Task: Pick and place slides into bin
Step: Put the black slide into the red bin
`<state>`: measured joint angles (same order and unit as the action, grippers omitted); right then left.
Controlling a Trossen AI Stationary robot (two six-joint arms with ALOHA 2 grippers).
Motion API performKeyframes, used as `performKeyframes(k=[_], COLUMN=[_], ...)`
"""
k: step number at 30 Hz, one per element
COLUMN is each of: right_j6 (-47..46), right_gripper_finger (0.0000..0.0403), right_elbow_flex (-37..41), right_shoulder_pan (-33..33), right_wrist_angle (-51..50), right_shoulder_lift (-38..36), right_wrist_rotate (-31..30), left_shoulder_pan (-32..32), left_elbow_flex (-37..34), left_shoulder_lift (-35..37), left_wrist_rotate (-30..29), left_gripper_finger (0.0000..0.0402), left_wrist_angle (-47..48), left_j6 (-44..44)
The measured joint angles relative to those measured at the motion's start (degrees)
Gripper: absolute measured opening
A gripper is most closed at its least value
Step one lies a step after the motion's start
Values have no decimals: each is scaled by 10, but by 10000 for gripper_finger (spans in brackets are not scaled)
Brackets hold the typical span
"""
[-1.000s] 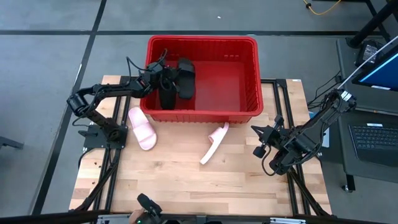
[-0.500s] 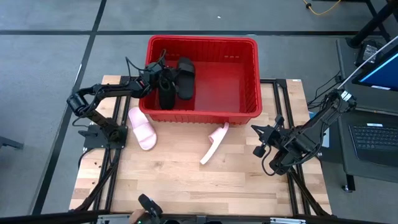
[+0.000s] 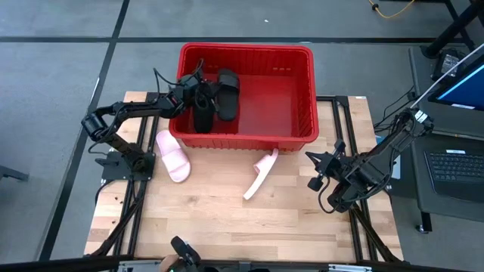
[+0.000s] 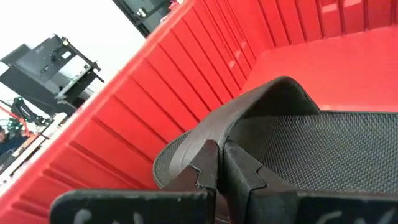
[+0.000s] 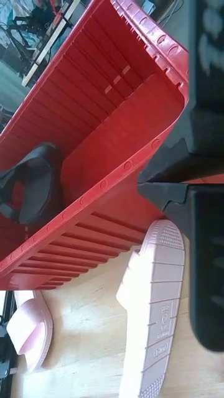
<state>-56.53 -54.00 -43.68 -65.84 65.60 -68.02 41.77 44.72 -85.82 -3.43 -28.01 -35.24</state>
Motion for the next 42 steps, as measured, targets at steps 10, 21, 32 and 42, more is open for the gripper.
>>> performKeyframes(k=[10,21,32,42], right_j6=[0,2,2,2], right_gripper_finger=[10,10,10,10], right_elbow_flex=[0,0,0,0], right_shoulder_pan=[0,0,0,0], right_wrist_angle=[-3,-3,-4,-4], right_shoulder_lift=[0,0,0,0], right_wrist_rotate=[0,-1,-10,-10], left_shoulder_pan=[-4,-9,-19,-19], left_elbow_flex=[22,22,22,23], left_shoulder_lift=[0,0,0,-8], left_wrist_rotate=[-1,-6,-12,-2], left_gripper_finger=[3,3,3,3], left_wrist_angle=[42,55,78,89], left_j6=[22,37,4,1])
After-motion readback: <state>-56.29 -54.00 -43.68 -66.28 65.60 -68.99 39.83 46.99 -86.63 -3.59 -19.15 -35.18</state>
